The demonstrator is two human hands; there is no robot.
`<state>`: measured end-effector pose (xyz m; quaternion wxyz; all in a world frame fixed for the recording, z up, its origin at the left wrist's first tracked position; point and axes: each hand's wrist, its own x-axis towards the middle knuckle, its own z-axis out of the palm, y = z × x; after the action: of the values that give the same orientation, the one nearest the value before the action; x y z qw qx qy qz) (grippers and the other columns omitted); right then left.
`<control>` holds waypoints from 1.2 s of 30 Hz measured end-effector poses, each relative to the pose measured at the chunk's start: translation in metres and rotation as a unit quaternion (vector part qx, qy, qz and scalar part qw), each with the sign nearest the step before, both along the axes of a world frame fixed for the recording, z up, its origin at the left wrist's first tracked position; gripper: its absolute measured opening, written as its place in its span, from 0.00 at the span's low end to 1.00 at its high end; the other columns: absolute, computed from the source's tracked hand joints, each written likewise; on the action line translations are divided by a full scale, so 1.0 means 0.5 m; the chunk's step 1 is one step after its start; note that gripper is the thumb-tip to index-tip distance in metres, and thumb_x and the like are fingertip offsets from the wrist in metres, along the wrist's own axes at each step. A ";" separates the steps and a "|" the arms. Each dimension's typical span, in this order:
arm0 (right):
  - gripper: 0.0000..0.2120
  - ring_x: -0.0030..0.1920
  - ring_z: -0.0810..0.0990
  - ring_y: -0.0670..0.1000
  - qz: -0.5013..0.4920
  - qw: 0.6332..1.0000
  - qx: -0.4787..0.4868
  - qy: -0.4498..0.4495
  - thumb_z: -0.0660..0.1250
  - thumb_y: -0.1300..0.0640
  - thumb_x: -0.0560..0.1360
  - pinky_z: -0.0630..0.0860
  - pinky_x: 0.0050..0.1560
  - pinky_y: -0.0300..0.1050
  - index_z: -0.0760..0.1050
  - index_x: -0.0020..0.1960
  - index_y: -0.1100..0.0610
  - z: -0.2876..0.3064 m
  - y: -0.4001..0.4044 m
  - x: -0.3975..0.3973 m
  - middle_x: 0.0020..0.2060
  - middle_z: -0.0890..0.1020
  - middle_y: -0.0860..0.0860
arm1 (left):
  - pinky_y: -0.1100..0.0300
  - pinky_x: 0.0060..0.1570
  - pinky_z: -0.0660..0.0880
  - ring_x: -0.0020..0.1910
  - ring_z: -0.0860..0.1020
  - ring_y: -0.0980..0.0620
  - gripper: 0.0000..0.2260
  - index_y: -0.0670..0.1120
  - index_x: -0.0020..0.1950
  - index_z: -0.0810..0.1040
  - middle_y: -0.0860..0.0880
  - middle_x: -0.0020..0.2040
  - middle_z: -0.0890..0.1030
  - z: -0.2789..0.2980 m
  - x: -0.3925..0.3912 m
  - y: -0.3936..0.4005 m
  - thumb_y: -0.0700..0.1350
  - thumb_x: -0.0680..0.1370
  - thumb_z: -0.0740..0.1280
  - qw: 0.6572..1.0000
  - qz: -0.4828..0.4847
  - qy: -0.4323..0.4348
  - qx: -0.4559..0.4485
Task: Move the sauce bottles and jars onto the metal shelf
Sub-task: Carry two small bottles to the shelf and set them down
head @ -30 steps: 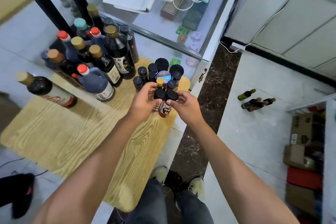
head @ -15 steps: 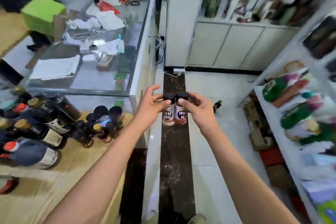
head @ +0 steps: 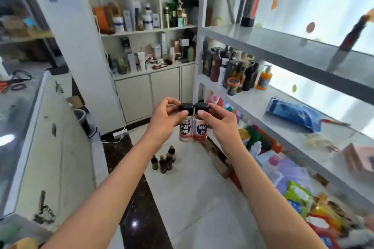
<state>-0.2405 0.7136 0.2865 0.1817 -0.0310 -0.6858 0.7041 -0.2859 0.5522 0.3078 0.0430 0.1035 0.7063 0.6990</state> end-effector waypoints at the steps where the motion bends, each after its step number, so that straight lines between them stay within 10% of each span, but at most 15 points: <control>1: 0.08 0.47 0.86 0.53 -0.012 1.000 -0.001 0.004 0.73 0.62 0.74 0.82 0.48 0.49 0.84 0.52 0.54 0.011 0.038 0.001 0.44 0.87 0.53 | 0.61 0.44 0.81 0.43 0.82 0.56 0.10 0.45 0.52 0.72 0.50 0.48 0.82 0.007 -0.008 0.043 0.34 0.76 0.69 1.000 -0.008 0.009 -0.002; 21: 0.07 0.42 0.85 0.50 -0.260 0.960 0.062 0.085 0.72 0.63 0.75 0.82 0.45 0.46 0.85 0.50 0.56 0.185 0.632 -0.126 0.43 0.87 0.53 | 0.68 0.28 0.75 0.39 0.79 0.56 0.12 0.45 0.59 0.72 0.52 0.48 0.81 0.168 -0.242 0.733 0.38 0.77 0.68 0.973 -0.209 0.078 0.054; 36: 0.08 0.47 0.86 0.51 -0.461 0.866 0.193 0.009 0.72 0.59 0.75 0.82 0.52 0.58 0.84 0.53 0.51 0.308 1.012 -0.202 0.45 0.87 0.49 | 0.63 0.43 0.78 0.47 0.82 0.55 0.14 0.43 0.58 0.72 0.49 0.51 0.82 0.260 -0.424 1.215 0.37 0.75 0.70 0.895 -0.414 0.137 0.093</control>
<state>-0.3415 1.2195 0.4403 0.4942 -0.3020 -0.7137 0.3940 -0.4981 1.1597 0.4378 0.2211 0.4850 0.5305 0.6591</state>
